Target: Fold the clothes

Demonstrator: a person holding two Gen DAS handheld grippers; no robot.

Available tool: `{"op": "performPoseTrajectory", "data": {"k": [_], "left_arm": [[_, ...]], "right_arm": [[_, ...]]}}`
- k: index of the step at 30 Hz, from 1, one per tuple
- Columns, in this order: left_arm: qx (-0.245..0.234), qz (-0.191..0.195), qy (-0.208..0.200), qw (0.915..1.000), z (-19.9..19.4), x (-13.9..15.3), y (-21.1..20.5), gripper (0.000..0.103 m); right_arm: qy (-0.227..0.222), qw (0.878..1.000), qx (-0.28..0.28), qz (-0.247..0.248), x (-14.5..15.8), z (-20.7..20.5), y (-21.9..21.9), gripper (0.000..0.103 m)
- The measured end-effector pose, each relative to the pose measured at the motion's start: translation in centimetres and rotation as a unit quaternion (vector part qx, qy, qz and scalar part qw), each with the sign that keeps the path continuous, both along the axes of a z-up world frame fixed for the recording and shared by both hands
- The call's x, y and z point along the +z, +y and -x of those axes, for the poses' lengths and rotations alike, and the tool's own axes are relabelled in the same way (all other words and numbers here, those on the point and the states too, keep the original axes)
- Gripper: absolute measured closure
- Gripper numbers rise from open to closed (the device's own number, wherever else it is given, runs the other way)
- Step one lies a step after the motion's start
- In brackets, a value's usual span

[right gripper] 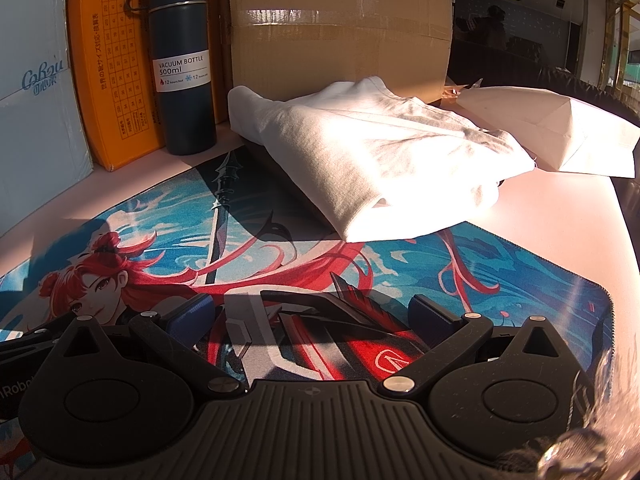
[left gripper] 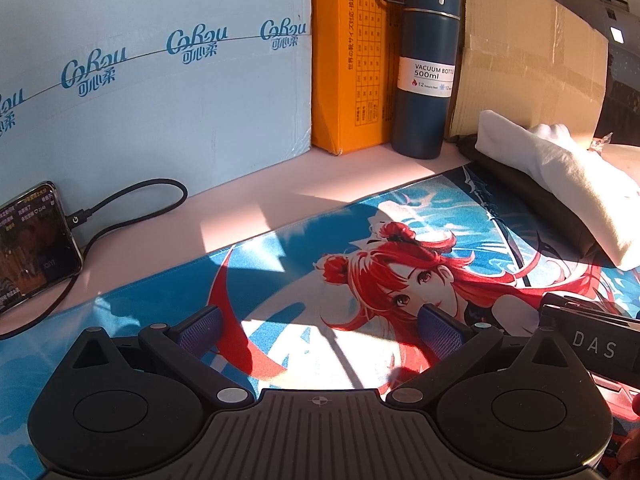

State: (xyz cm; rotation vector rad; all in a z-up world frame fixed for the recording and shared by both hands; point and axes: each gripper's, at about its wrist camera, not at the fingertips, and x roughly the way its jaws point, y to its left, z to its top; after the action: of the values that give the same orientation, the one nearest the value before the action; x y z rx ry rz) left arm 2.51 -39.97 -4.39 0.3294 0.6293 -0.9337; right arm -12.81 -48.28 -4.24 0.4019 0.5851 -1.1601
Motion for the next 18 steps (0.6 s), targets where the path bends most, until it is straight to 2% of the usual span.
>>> {"op": "performPoseTrajectory", "data": {"k": [3, 5, 8, 12, 15, 18], "left_arm": [[-0.002, 0.016, 0.008, 0.9998, -0.1, 0.2, 0.4, 0.0], [0.001, 0.041, 0.005, 0.9992, 0.0, 0.7, 1.2, 0.0], [0.003, 0.073, -0.015, 0.9972, 0.6, 1.6, 2.0, 0.0], [-0.005, 0.107, -0.05, 0.993, 2.0, 2.9, 2.7, 0.0], [0.015, 0.149, -0.088, 0.9849, 3.2, 4.0, 3.8, 0.0], [0.055, 0.197, -0.122, 0.9713, 4.4, 5.1, 5.4, 0.0]], "right_arm": [[-0.005, 1.0, 0.001, -0.001, 0.0, 0.2, 0.0, 0.0], [-0.016, 1.0, 0.001, -0.003, 0.1, 0.5, 0.0, 0.0], [-0.024, 1.0, 0.001, -0.003, 0.2, 0.6, 0.0, 0.0], [-0.065, 0.998, -0.005, 0.02, 1.0, 1.8, 0.5, 0.0], [-0.099, 0.994, -0.01, 0.048, 1.6, 2.8, 1.0, 0.0], [-0.134, 0.984, -0.011, 0.118, 2.7, 3.9, 2.4, 0.0]]}}
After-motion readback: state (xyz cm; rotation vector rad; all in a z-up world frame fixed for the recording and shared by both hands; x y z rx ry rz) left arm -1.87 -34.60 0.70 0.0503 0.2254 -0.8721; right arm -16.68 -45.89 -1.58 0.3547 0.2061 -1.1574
